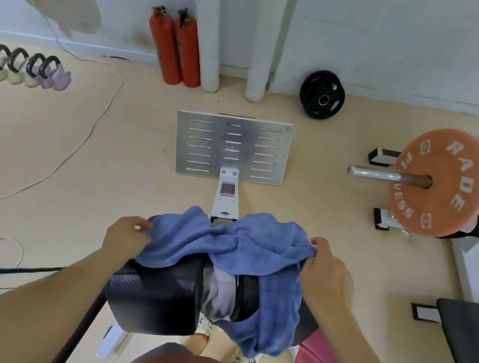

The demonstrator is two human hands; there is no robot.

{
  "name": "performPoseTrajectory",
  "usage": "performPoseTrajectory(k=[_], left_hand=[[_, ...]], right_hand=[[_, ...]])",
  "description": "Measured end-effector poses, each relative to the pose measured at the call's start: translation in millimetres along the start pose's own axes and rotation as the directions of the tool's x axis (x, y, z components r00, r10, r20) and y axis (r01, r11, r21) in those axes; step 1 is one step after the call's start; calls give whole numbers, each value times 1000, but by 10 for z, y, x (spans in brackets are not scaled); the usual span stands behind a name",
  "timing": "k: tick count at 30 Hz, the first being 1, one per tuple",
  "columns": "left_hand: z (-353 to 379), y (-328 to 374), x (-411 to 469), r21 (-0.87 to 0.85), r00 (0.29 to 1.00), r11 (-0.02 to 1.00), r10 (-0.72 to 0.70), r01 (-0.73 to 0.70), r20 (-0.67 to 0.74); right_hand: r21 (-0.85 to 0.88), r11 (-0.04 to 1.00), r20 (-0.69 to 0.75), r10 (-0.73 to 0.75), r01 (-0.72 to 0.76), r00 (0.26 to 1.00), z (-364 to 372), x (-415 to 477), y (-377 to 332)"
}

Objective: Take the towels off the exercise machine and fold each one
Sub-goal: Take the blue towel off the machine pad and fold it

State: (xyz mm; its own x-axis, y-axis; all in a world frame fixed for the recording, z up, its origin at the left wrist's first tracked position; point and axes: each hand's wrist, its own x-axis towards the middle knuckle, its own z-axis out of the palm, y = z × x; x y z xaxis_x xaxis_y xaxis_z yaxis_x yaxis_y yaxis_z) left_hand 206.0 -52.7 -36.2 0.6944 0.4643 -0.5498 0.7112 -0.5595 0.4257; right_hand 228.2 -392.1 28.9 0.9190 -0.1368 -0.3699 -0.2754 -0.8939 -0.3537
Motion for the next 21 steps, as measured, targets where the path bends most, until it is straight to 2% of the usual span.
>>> performPoseTrajectory(k=[2,4,6,8,10,13,15,18,21], left_hand=[[-63,355,-105,-279,996,957,71,-82,-49],[-156,772,-301,-601,990,788,140,-132,-34],[-203,1155,-543,-724,964,665,266,-180,5],[-167,1465,-776,-730,925,638,380,-246,21],[-116,1667,-960,-737,902,608,431,-295,-5],[-118,1814,-1116,-753,890,552,445,-358,-96],[-163,1837,-1182,-734,875,544,464,-406,-140],[-289,1846,-1222,-696,862,553,468,-459,-196],[-426,1848,-1169,-648,860,582,443,-491,-254]], right_hand=[[-86,986,34,-143,145,989,-98,88,-136],[-63,954,45,-289,292,956,-185,148,-268],[202,917,61,-362,343,930,-253,145,-449],[518,808,83,-374,281,924,-347,93,-680],[667,717,62,-321,199,945,-415,51,-870],[715,673,-63,-205,188,977,-473,26,-1027],[694,684,-88,-228,224,970,-526,19,-1100],[683,683,-17,-339,259,941,-656,29,-1166],[706,652,94,-471,275,877,-895,80,-1164]])
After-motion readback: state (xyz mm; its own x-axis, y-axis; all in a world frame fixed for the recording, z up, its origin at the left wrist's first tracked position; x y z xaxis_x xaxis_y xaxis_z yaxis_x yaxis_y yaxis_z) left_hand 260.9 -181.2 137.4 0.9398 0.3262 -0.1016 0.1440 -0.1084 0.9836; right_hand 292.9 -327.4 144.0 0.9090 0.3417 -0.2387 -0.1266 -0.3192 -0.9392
